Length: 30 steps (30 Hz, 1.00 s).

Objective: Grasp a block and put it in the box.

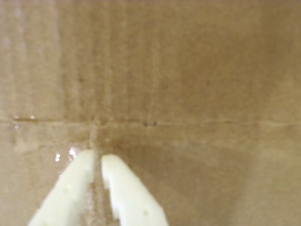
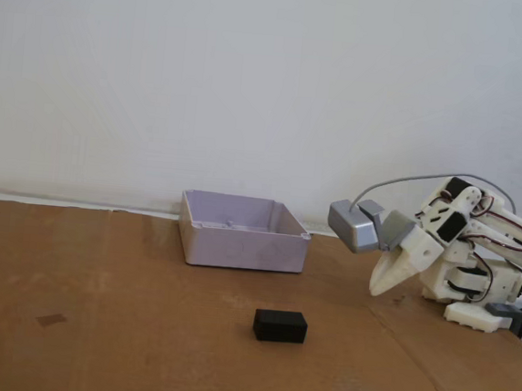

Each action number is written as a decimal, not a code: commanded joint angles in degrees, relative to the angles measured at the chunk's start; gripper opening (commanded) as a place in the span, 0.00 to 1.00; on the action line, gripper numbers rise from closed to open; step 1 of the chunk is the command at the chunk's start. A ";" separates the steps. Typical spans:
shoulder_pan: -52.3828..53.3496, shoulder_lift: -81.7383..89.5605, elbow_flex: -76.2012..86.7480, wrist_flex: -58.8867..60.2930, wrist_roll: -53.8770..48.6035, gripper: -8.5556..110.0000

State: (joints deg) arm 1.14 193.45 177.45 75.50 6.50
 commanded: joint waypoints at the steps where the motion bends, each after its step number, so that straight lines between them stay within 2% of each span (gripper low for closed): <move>1: 0.62 -5.36 -1.85 -0.53 0.97 0.07; 6: 0.44 -16.35 -5.80 -13.97 0.62 0.07; 10: 0.44 -23.03 -10.37 -19.78 0.44 0.07; 27: -1.23 -30.76 -22.94 -20.92 0.35 0.07; 30: -2.72 -30.85 -22.85 -24.87 0.35 0.07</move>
State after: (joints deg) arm 0.44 162.86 160.84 56.07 7.03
